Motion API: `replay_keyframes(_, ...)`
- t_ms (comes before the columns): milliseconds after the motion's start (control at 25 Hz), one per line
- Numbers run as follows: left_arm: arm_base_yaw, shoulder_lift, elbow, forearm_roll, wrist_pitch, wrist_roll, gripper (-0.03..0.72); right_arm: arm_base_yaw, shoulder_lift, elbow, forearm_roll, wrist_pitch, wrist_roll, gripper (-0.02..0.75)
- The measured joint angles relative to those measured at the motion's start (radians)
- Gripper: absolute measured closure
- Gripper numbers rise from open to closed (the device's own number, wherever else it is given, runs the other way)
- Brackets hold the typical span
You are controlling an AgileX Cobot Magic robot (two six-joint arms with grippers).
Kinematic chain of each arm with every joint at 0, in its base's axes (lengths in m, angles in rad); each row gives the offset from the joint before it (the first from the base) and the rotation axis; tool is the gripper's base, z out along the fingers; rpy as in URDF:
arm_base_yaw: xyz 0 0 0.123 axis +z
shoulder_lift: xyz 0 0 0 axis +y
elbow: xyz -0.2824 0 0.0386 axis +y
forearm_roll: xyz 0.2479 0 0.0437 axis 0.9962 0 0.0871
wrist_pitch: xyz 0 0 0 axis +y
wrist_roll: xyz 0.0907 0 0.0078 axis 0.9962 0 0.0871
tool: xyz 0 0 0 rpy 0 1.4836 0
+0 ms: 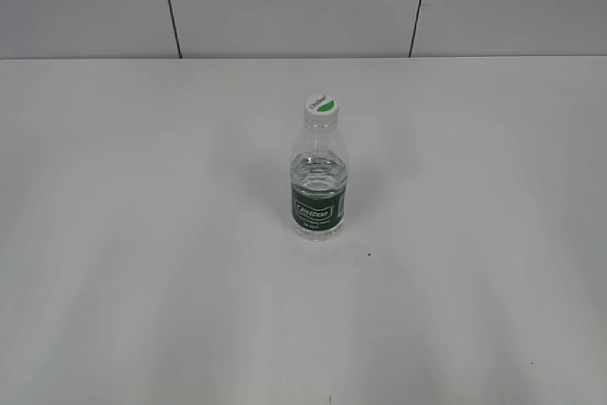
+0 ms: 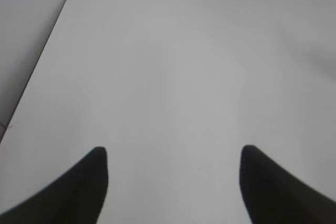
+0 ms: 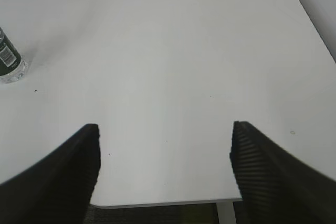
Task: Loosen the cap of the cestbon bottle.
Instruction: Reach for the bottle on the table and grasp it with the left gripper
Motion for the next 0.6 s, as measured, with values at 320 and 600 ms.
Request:
replay_keyframes(320,0.0,0.043,0.0,0.003,-0.002,0.0,0.139,0.0,0.0,0.0,0.006,0.0,0.0,0.148)
replay_keyframes(600,0.0,0.044,-0.029,0.003,-0.138,0.001,0.151,0.0,0.0,0.0,0.006,0.0,0.0,0.148)
